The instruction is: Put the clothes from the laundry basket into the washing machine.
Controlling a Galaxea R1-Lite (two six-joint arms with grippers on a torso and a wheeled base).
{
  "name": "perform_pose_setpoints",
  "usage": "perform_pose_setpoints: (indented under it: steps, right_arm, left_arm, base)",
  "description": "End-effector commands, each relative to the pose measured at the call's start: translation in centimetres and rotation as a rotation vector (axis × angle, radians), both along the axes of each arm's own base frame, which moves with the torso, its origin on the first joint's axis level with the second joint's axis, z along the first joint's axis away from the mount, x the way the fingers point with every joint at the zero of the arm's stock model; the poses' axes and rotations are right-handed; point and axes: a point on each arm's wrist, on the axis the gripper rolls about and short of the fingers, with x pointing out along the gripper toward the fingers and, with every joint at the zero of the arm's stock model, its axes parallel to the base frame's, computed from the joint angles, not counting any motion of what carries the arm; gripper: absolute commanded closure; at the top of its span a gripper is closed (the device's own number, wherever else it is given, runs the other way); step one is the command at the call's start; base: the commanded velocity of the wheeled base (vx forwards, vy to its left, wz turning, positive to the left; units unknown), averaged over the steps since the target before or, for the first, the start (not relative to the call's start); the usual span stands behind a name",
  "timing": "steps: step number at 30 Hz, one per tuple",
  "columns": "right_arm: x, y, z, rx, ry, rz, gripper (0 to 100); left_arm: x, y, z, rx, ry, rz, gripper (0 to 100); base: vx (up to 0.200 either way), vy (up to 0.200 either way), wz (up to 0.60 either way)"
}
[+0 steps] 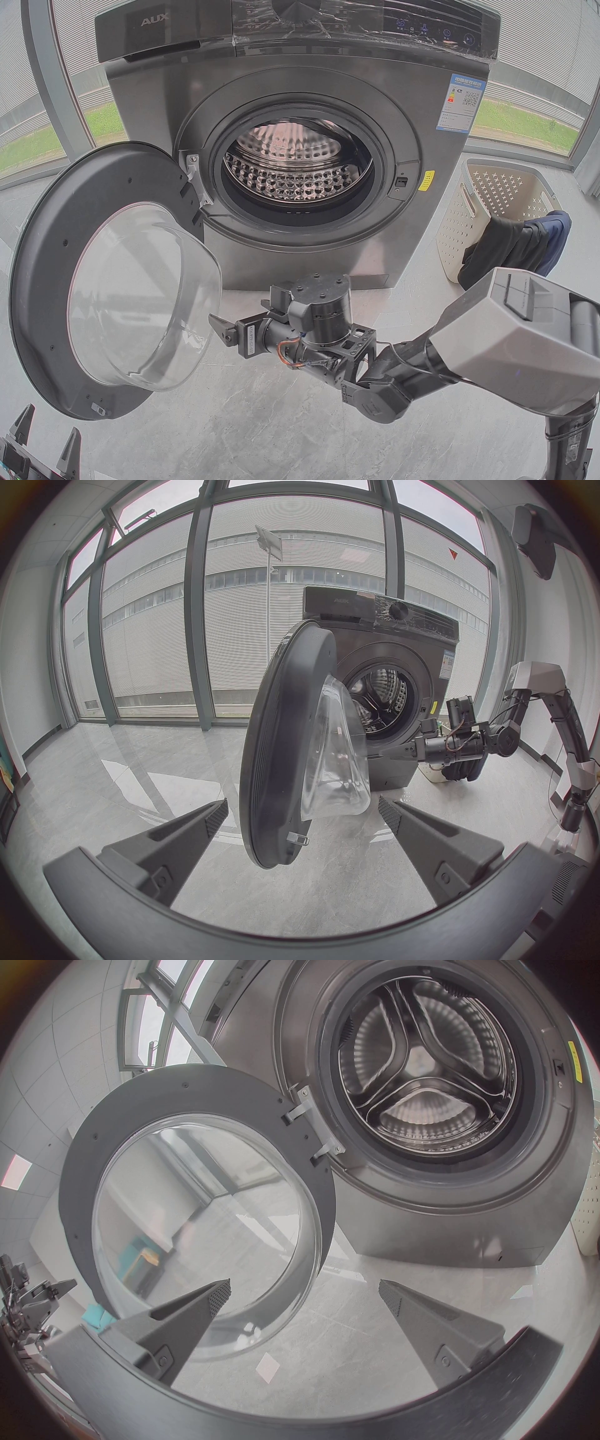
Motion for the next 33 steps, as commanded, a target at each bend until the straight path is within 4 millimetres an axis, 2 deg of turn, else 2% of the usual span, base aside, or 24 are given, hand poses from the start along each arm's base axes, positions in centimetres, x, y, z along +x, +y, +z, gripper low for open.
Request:
perform_pose_setpoints:
  steps: [1, 8, 12, 14, 17, 21, 22, 23, 24, 25, 26, 27, 28, 30, 31, 33]
  right_arm:
    - [0.4, 2.0, -1.9, -0.006, 0.0, -0.002, 0]
    - [0.9, 4.2, -2.8, 0.028, -0.029, -0.004, 0]
    - [1.1, 3.8, -2.0, 0.044, -0.04, -0.016, 0]
    - [1.2, 2.9, -0.6, 0.059, -0.05, -0.032, 0]
    - [0.7, -0.1, 2.4, 0.066, -0.058, -0.064, 0]
    - [-1.0, -6.1, 6.4, 0.049, -0.068, -0.122, 0]
    - [-1.0, -6.1, 6.4, 0.049, -0.068, -0.122, 0]
    - [-2.3, -9.7, 8.3, 0.035, -0.097, -0.158, 0]
    - [-2.8, -10.7, 8.7, 0.029, -0.105, -0.168, 0]
    - [-3.9, -12.8, 9.6, 0.019, -0.122, -0.189, 0]
    - [-4.8, -14.5, 9.9, 0.01, -0.129, -0.206, 0]
    - [-5.1, -15.0, 10.1, 0.01, -0.132, -0.212, 0]
    - [-6.9, -18.2, 10.5, -0.005, -0.148, -0.253, 0]
    - [-8.6, -20.8, 10.7, -0.016, -0.163, -0.29, 0]
    - [-10.2, -23.2, 10.9, -0.015, -0.185, -0.333, 0]
    - [-12.2, -26.1, 10.9, -0.022, -0.217, -0.403, 0]
  left_arm:
    - [0.1, 0.0, -0.4, 0.0, 0.014, 0.001, 0]
    - [0.1, 0.0, -0.4, -0.002, 0.014, 0.002, 0]
    - [0.1, 0.0, -0.4, -0.002, 0.014, 0.001, 0]
    - [0.1, 0.0, -0.4, -0.002, 0.014, -0.001, 0]
    - [0.1, 0.0, -0.4, -0.002, 0.014, -0.001, 0]
    - [0.1, 0.0, -0.4, -0.002, 0.014, -0.001, 0]
    - [0.1, 0.0, -0.4, -0.002, 0.014, -0.001, 0]
    - [0.1, 0.0, -0.4, 0.0, 0.015, -0.001, 0]
    - [0.1, 0.0, -0.4, 0.0, 0.014, -0.001, 0]
    - [0.1, 0.0, -0.4, 0.0, 0.015, -0.001, 0]
    - [0.1, 0.0, -0.4, -0.002, 0.015, 0.001, 0]
    - [0.1, 0.0, -0.4, -0.002, 0.015, -0.001, 0]
    - [0.1, 0.0, -0.4, -0.002, 0.015, 0.001, 0]
    - [0.1, 0.0, -0.4, -0.002, 0.015, 0.001, 0]
    - [0.1, 0.0, -0.4, -0.002, 0.015, -0.001, 0]
    - [0.1, 0.0, -0.4, -0.002, 0.014, -0.001, 0]
  base:
    - [0.0, 0.0, 0.0]
    - [0.0, 0.0, 0.0]
    - [0.0, 0.0, 0.0]
    - [0.0, 0.0, 0.0]
    - [0.0, 0.0, 0.0]
    - [0.0, 0.0, 0.0]
    - [0.0, 0.0, 0.0]
    - [0.0, 0.0, 0.0]
    - [0.0, 0.0, 0.0]
    - [0.0, 0.0, 0.0]
    - [0.0, 0.0, 0.0]
    - [0.0, 0.0, 0.0]
    - [0.0, 0.0, 0.0]
    - [0.0, 0.0, 0.0]
    - [0.0, 0.0, 0.0]
    - [0.0, 0.0, 0.0]
